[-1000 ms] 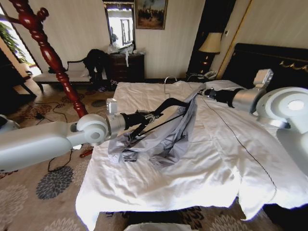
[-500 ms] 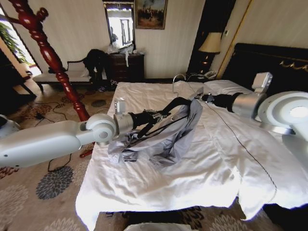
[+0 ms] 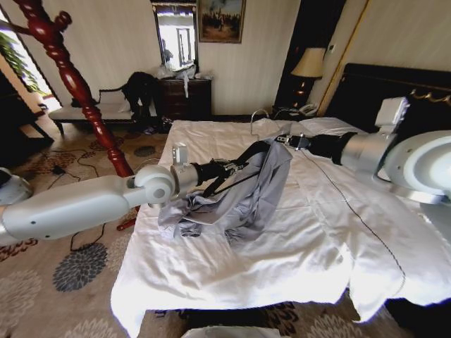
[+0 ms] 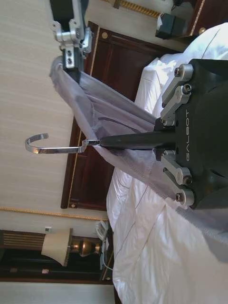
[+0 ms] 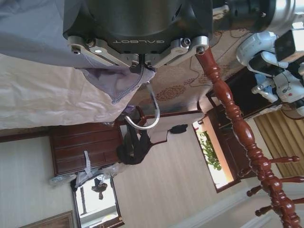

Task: Pick up the clothes from the bed and hang them on the clothes hanger.

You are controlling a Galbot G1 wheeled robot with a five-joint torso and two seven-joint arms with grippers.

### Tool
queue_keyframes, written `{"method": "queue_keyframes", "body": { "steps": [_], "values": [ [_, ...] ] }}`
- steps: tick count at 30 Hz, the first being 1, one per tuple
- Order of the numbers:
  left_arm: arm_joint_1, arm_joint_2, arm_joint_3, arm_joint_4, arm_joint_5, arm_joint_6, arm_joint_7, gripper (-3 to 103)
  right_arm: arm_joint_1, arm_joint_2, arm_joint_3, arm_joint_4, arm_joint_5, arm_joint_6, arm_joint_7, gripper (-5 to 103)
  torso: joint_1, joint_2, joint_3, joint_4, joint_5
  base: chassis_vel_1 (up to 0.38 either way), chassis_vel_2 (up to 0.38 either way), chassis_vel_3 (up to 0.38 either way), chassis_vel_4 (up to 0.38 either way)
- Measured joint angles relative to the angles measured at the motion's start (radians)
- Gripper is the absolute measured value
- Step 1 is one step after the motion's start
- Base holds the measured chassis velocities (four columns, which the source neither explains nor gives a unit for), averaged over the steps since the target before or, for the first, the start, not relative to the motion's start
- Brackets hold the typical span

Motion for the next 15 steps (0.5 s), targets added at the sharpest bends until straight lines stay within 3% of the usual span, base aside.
{"method": "queue_keyframes", "body": {
  "steps": [8,12,15],
  "values": [
    [-0.002,0.054,-0.012,0.054,0.017,0.000,-0.008,16,-0.011,-0.003,0.022,0.024,0.055,0.006,0.008,1,0.000,0.000,0.000,-0.0002,0.0006,0.000,0.000,0.000,0.000],
    [-0.008,0.080,-0.014,0.084,0.018,0.000,-0.017,16,0.030,0.011,0.009,0.032,0.078,0.015,0.013,1,0.000,0.000,0.000,0.0008,-0.0002,0.000,0.000,0.000,0.000],
    [0.002,0.115,-0.025,0.092,0.022,0.000,-0.029,16,0.039,0.020,-0.005,0.035,0.076,0.017,0.018,1,0.000,0.000,0.000,0.0000,0.0002,0.000,0.000,0.000,0.000]
  ]
}}
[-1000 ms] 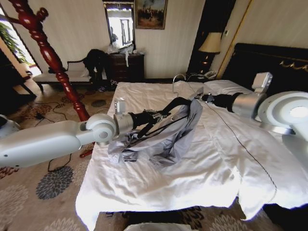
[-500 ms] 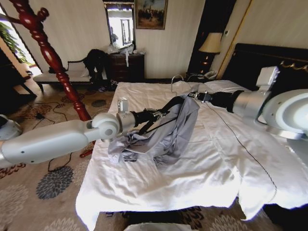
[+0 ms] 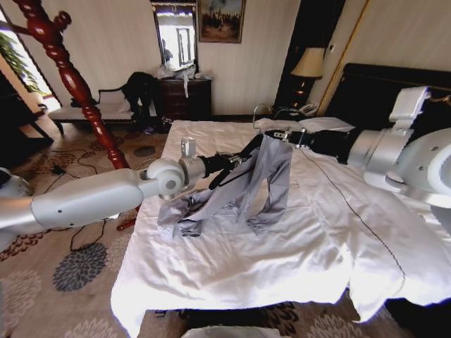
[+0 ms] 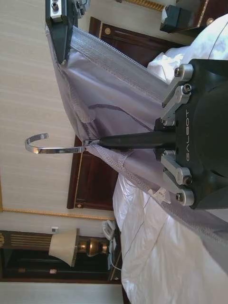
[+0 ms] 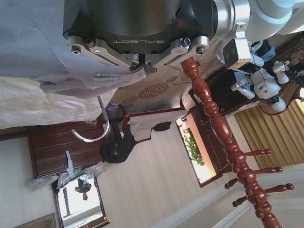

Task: Pick up the clothes from the bed and hang them on the clothes hanger.

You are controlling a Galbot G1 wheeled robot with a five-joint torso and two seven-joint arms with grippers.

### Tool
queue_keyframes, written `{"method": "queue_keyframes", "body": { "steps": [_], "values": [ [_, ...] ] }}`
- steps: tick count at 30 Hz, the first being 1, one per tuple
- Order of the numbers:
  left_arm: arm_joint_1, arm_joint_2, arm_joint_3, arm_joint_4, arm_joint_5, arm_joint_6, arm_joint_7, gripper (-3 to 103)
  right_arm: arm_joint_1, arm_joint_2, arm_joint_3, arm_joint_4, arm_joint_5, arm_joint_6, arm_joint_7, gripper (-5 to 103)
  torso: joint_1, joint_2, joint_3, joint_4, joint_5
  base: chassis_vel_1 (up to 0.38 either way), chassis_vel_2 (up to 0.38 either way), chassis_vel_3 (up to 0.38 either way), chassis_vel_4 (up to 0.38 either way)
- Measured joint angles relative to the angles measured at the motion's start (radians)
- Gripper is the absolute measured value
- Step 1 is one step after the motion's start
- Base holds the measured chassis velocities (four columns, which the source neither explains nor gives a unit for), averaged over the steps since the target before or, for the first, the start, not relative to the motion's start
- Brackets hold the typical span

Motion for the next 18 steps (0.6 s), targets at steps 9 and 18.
{"method": "queue_keyframes", "body": {
  "steps": [9,18],
  "values": [
    [0.013,0.016,-0.013,-0.027,-0.002,-0.002,-0.019,16,-0.091,-0.012,0.003,0.010,-0.112,-0.004,-0.024,1,0.000,0.000,0.000,0.0001,0.0000,0.000,0.000,0.000,0.000],
    [0.008,-0.005,-0.038,-0.013,-0.006,-0.006,-0.025,16,-0.129,-0.001,-0.019,0.050,-0.159,-0.005,-0.029,1,0.000,0.000,0.000,0.0001,-0.0002,0.000,0.000,0.000,0.000]
  ]
}}
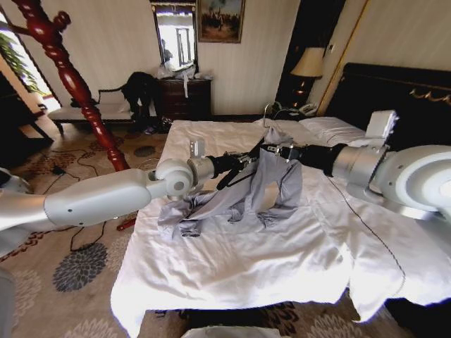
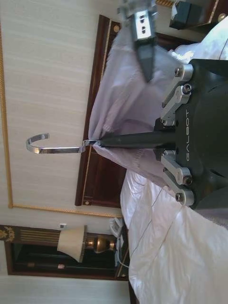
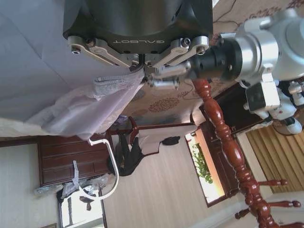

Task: Pick up the clothes from the bed and hang them on the clothes hanger.

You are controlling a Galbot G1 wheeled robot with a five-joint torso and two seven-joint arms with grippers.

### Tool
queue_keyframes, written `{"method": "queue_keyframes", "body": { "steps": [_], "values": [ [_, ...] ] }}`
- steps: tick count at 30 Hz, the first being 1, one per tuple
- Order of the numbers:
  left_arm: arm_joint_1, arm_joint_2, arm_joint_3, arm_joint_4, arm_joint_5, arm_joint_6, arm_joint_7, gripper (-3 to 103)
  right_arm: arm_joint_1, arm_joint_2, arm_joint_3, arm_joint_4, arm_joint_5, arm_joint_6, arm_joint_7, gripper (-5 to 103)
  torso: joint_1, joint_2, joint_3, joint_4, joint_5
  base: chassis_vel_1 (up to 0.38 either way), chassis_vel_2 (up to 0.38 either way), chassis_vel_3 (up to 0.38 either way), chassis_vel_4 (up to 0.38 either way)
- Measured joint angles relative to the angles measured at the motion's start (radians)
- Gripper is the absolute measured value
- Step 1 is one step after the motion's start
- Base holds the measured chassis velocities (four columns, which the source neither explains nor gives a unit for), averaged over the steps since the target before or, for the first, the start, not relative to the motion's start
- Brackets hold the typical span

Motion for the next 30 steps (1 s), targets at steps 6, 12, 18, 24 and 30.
{"method": "queue_keyframes", "body": {
  "steps": [6,12,18,24,30],
  "values": [
    [0.001,-0.028,-0.003,-0.021,0.000,-0.006,-0.002,16,-0.013,-0.004,-0.010,0.019,-0.020,0.000,-0.001,1,0.000,0.000,0.000,0.0005,-0.0001,0.000,0.000,0.000,0.000],
    [0.010,-0.045,-0.014,-0.034,0.008,-0.017,-0.014,16,-0.020,-0.002,-0.021,0.031,-0.055,0.003,-0.013,1,0.000,0.000,0.000,-0.0001,0.0001,0.000,0.000,0.000,0.000],
    [0.015,-0.075,-0.028,-0.054,0.013,-0.030,-0.018,16,-0.036,0.009,-0.027,0.061,-0.072,0.003,-0.025,13,0.000,0.000,0.000,0.0003,0.0001,0.000,0.000,0.000,0.000],
    [0.031,-0.096,-0.047,-0.048,0.027,-0.043,-0.026,16,-0.038,-0.013,-0.014,0.123,-0.073,0.002,-0.040,34,0.000,0.000,0.000,0.0002,-0.0001,0.000,0.000,0.000,0.000],
    [0.030,-0.156,-0.057,-0.084,0.024,-0.047,-0.024,16,-0.055,-0.033,0.013,0.146,-0.155,0.007,-0.084,56,0.000,0.000,0.000,-0.0001,0.0002,0.000,0.000,0.000,0.000]
  ]
}}
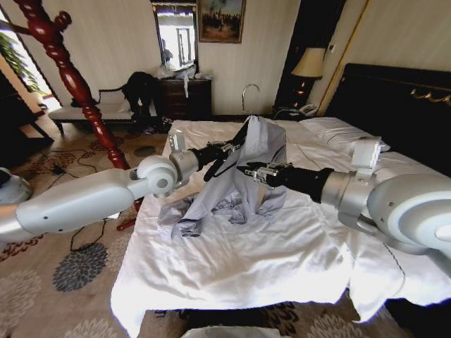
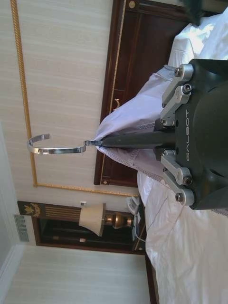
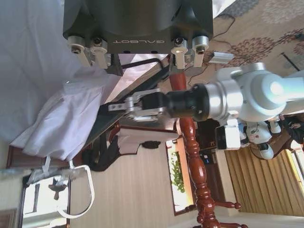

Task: Pick up the clothes from the bed and hang them on the clothes hanger.

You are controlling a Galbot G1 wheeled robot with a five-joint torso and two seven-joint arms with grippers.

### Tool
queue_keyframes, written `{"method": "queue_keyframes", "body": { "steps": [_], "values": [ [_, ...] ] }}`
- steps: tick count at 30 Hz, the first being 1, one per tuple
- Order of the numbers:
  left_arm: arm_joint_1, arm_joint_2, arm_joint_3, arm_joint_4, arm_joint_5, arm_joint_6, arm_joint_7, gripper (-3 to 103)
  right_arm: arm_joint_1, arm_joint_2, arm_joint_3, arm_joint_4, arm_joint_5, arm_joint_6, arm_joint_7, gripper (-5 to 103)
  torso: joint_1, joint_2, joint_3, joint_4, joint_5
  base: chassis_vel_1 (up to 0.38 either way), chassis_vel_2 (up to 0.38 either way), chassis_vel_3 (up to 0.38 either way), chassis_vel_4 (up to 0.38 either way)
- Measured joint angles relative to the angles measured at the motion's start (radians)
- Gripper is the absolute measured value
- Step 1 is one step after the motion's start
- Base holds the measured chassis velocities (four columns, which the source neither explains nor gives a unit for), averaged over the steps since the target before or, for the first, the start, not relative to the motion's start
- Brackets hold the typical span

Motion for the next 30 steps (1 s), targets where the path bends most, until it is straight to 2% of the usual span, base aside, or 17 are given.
{"method": "queue_keyframes", "body": {
  "steps": [1,2,4,5,7,8,9,10,13,14,16,19,20,23,30],
  "values": [
    [0.000,0.000,0.000,0.000,0.000,0.000,0.000,16,0.000,0.000,0.000,0.000,0.000,0.000,0.000,56,0.000,0.000,0.000,0.0000,0.0000,0.000,0.000,0.000,0.000],
    [-0.005,-0.018,0.002,-0.013,-0.002,0.000,0.002,16,-0.015,-0.002,0.005,-0.021,-0.060,0.010,-0.015,61,0.000,0.000,0.000,0.0010,-0.0001,0.000,0.000,0.000,0.000],
    [-0.018,-0.058,0.014,-0.041,-0.010,-0.001,0.013,16,-0.053,-0.009,0.016,-0.087,-0.233,0.033,-0.058,73,0.000,0.000,0.000,0.0007,-0.0007,0.000,0.000,0.000,0.000],
    [-0.018,-0.058,0.014,-0.041,-0.010,-0.001,0.013,16,-0.053,-0.009,0.016,-0.087,-0.233,0.033,-0.058,73,0.000,0.000,0.000,0.0007,-0.0007,0.000,0.000,0.000,0.000],
    [-0.034,-0.094,0.028,-0.062,-0.017,-0.001,0.027,16,-0.067,-0.010,0.017,-0.149,-0.358,0.053,-0.092,83,0.000,0.000,0.000,0.0001,0.0004,0.000,0.000,0.000,0.000],
    [-0.044,-0.109,0.035,-0.073,-0.021,-0.001,0.034,16,-0.067,-0.010,0.015,-0.173,-0.404,0.062,-0.108,83,0.000,0.000,0.000,-0.0001,0.0006,0.000,0.000,0.000,0.000],
    [-0.044,-0.109,0.035,-0.073,-0.021,-0.001,0.034,16,-0.067,-0.010,0.015,-0.173,-0.404,0.062,-0.108,83,0.000,0.000,0.000,-0.0001,0.0006,0.000,0.000,0.000,0.000],
    [-0.049,-0.117,0.039,-0.078,-0.023,0.000,0.038,16,-0.068,-0.009,0.014,-0.184,-0.429,0.067,-0.118,89,0.000,0.000,0.000,-0.0002,0.0004,0.000,0.000,0.000,0.000],
    [-0.076,-0.162,0.061,-0.102,-0.031,0.001,0.055,16,-0.072,-0.007,0.004,-0.246,-0.585,0.098,-0.183,99,0.000,0.000,0.000,0.0008,-0.0005,0.000,0.000,0.000,0.000],
    [-0.076,-0.162,0.061,-0.102,-0.031,0.001,0.055,16,-0.072,-0.007,0.004,-0.246,-0.585,0.098,-0.183,99,0.000,0.000,0.000,0.0008,-0.0005,0.000,0.000,0.000,0.000],
    [-0.078,-0.170,0.064,-0.104,-0.032,0.001,0.058,16,-0.080,-0.007,0.001,-0.267,-0.667,0.110,-0.208,100,0.000,0.000,0.000,0.0004,-0.0004,0.000,0.000,0.000,0.000],
    [-0.078,-0.178,0.065,-0.114,-0.038,0.002,0.063,16,-0.110,-0.012,-0.014,-0.312,-0.876,0.154,-0.276,100,0.000,0.000,0.000,0.0000,0.0002,0.000,0.000,0.000,0.000],
    [-0.078,-0.178,0.065,-0.114,-0.038,0.002,0.063,16,-0.110,-0.012,-0.014,-0.312,-0.876,0.154,-0.276,100,0.000,0.000,0.000,0.0000,0.0002,0.000,0.000,0.000,0.000],
    [-0.080,-0.174,0.068,-0.125,-0.045,0.003,0.064,16,-0.123,-0.010,-0.034,-0.322,-1.029,0.212,-0.330,100,0.000,0.000,0.000,0.0001,-0.0002,0.000,0.000,0.000,0.000],
    [-0.132,-0.153,0.135,-0.147,-0.055,0.007,0.075,16,-0.118,0.006,-0.074,-0.296,-1.174,0.258,-0.357,100,0.000,0.000,0.000,0.0002,0.0000,0.000,0.000,0.000,0.000]
  ]
}}
